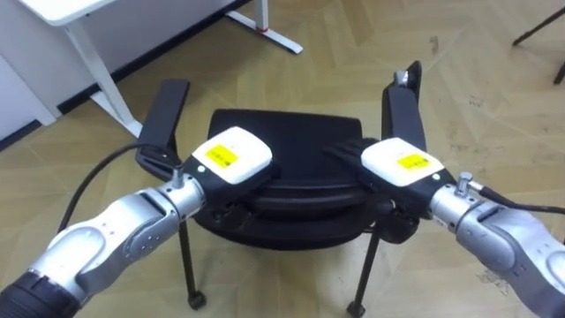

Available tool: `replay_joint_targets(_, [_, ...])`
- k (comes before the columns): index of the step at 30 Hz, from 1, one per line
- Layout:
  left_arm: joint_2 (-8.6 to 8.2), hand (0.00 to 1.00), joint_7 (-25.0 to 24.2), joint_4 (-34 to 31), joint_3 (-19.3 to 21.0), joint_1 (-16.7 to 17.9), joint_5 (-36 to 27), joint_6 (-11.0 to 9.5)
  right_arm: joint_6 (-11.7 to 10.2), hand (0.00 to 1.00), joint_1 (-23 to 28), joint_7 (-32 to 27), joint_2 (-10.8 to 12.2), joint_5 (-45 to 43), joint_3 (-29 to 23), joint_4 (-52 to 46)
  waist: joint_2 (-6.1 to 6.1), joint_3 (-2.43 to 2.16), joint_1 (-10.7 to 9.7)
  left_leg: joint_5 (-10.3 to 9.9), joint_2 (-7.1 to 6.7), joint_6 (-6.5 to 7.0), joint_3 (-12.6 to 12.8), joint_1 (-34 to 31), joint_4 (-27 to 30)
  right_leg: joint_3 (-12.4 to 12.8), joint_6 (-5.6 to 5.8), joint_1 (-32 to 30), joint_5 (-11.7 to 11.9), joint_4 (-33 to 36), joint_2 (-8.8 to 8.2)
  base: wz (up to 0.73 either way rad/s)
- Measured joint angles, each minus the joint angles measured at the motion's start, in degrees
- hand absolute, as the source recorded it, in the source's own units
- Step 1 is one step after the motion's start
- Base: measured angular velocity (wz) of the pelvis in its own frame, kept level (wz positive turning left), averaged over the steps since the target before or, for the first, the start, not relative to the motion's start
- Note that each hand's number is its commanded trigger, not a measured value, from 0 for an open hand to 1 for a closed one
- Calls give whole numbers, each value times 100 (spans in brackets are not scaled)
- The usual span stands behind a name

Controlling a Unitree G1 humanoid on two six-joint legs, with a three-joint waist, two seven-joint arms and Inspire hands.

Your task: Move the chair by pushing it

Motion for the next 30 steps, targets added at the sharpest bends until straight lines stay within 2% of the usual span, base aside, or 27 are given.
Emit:
replay_joint_targets(3, [2,100,-8,0,-96,0,-2,41,26,100,3,-21,85,46,23,101,-12,-22,48,-1,0,2,2,19,44,-24,6,56,8,0,-11,6])
replay_joint_targets(6, [0,100,-11,-1,-133,0,-2,70,139,100,4,-129,144,68,75,134,-6,-25,95,-1,8,2,4,34,51,-42,6,77,8,0,-10,0])
replay_joint_targets(9, [-56,100,-21,-6,-172,15,-3,70,331,100,-44,-244,339,126,104,280,18,-41,130,-1,15,2,3,42,53,-60,4,94,8,0,-13,2])
replay_joint_targets(14, [-60,100,-35,-5,-172,67,-3,114,304,100,-36,-483,330,27,236,369,31,-44,130,-1,14,2,7,102,55,-66,5,171,5,-7,-14,1])
replay_joint_targets(30, [-4,100,-55,-3,-180,87,-4,107,184,100,24,-565,296,40,255,371,85,-50,101,-1,11,2,11,77,59,-184,5,198,4,-6,-61,3])
